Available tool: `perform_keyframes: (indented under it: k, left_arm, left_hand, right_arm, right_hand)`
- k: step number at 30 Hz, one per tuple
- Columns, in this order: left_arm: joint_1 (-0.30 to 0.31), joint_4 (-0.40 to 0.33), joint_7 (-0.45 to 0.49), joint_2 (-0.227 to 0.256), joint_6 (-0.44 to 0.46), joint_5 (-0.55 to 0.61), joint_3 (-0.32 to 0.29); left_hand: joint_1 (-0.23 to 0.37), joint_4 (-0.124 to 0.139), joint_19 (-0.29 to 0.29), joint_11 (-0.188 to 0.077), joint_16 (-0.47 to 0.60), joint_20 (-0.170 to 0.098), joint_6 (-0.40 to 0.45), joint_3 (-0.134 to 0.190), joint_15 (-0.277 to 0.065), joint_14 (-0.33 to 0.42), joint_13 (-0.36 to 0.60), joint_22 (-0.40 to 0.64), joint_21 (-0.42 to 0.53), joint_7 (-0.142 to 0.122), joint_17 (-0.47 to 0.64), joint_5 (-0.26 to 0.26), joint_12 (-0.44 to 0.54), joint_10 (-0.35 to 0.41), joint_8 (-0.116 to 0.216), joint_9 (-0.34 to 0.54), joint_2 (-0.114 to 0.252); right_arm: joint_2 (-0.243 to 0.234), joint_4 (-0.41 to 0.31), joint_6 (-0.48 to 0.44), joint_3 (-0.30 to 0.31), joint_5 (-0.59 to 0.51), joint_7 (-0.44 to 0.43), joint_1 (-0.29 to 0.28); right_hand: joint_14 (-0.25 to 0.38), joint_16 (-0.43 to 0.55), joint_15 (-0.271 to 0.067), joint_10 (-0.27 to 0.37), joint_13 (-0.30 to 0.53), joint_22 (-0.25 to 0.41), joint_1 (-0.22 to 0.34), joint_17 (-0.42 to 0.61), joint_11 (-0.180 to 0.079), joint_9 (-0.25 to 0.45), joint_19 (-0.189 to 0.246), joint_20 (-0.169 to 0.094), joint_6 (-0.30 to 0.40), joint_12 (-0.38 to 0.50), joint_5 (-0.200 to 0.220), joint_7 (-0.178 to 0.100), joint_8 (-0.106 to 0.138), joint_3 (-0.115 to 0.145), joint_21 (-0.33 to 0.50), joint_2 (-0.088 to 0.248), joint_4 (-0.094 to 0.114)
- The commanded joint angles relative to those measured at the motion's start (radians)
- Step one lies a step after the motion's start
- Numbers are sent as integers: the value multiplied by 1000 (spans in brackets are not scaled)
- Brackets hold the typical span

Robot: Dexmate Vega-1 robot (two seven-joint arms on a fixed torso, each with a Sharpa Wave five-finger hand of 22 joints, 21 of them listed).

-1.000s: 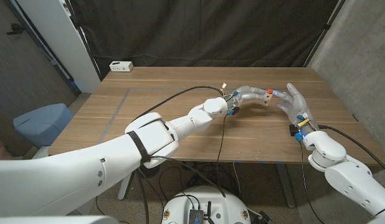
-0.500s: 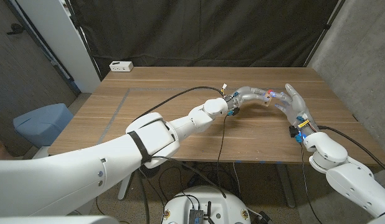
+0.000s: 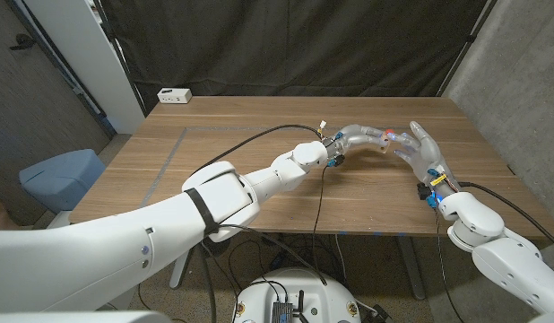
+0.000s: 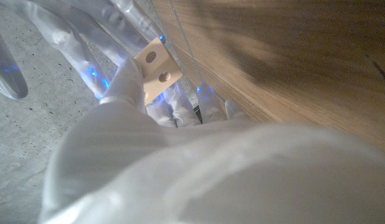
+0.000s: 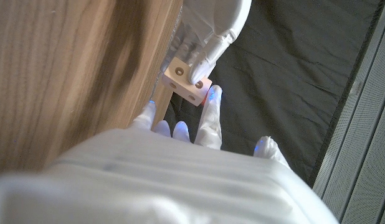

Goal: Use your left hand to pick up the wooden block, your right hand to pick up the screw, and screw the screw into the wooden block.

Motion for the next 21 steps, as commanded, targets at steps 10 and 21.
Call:
perform_keyframes:
  k: [10, 21]
  left_arm:
    - [-7, 23, -1, -6, -25, 1, -5]
    - [0, -15, 6, 8, 3, 2, -1]
  left_hand:
    - [-17, 45, 12, -3, 0, -2, 81, 44, -96, 11, 5, 3, 0, 34, 4, 7, 17, 12, 11, 3, 40]
    - [-16, 43, 13, -2, -1, -3, 80, 45, -96, 12, 5, 3, 0, 32, 3, 8, 17, 12, 11, 3, 39]
  right_arm:
    - [34, -27, -15, 16, -39, -75, -15]
    - [44, -22, -27, 12, -47, -89, -3]
  right_hand:
    - [6, 6, -7, 2, 3, 3, 1, -1, 24, 1, 11, -1, -35, -6, 7, 1, -30, -2, 5, 6, -1]
    - [-1, 1, -2, -37, 3, 3, 5, -1, 36, 2, 13, 1, -118, -21, 7, -12, -64, -2, 3, 4, -4]
